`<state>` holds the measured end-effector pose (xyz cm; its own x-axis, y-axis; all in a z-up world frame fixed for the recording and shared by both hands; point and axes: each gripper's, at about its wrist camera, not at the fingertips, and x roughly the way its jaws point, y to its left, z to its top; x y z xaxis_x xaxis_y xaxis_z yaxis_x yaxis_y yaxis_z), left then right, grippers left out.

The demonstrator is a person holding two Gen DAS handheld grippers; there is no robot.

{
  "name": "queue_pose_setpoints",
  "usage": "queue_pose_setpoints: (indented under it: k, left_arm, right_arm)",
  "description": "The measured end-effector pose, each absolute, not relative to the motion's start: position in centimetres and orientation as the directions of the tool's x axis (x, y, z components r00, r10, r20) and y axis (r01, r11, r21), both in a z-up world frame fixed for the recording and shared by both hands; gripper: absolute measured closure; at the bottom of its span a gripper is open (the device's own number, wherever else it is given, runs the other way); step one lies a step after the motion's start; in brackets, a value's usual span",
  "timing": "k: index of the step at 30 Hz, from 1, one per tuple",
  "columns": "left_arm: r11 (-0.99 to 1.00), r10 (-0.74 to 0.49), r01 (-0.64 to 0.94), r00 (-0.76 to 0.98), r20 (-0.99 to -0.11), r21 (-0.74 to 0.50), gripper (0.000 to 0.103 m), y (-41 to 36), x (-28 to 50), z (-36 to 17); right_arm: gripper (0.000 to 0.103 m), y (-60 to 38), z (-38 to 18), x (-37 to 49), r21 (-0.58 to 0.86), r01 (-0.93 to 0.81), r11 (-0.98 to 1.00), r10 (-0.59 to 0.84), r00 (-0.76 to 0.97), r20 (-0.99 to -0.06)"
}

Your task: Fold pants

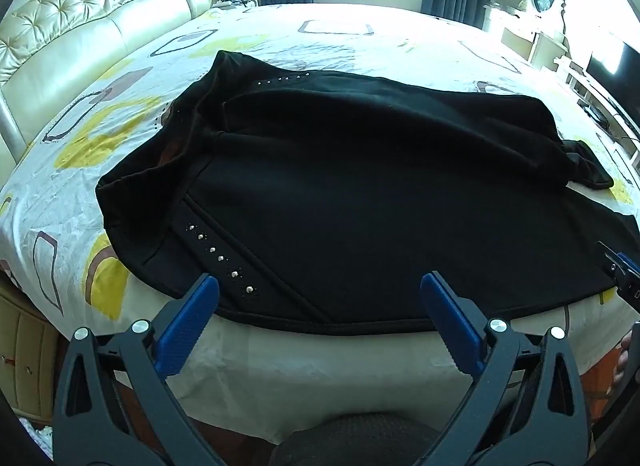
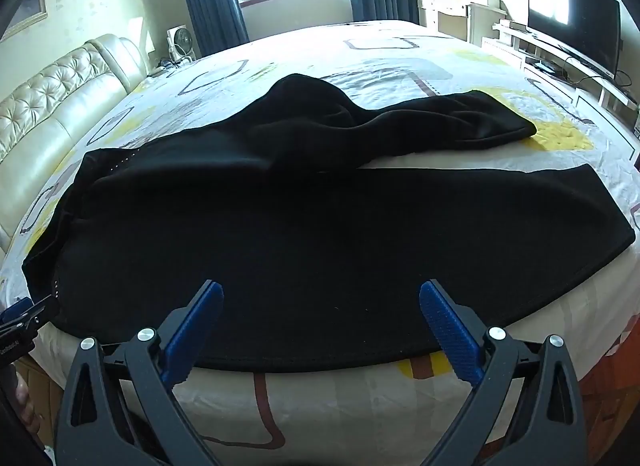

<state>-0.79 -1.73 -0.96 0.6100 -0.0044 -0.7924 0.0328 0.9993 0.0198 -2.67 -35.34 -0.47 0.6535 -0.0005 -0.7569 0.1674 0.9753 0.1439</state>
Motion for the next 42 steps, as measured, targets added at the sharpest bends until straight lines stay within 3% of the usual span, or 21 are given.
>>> queue_pose_setpoints:
  k: [42]
  left_arm:
    - [0.999, -0.012, 0.039, 0.601, -0.799, 0.014, 0.002, -1.7, -0.5, -0.9]
  right_arm:
    - [0.005, -34.2, -1.6, -2.3, 0.101, 0.139, 0.985, -0.009, 0.629, -0.777]
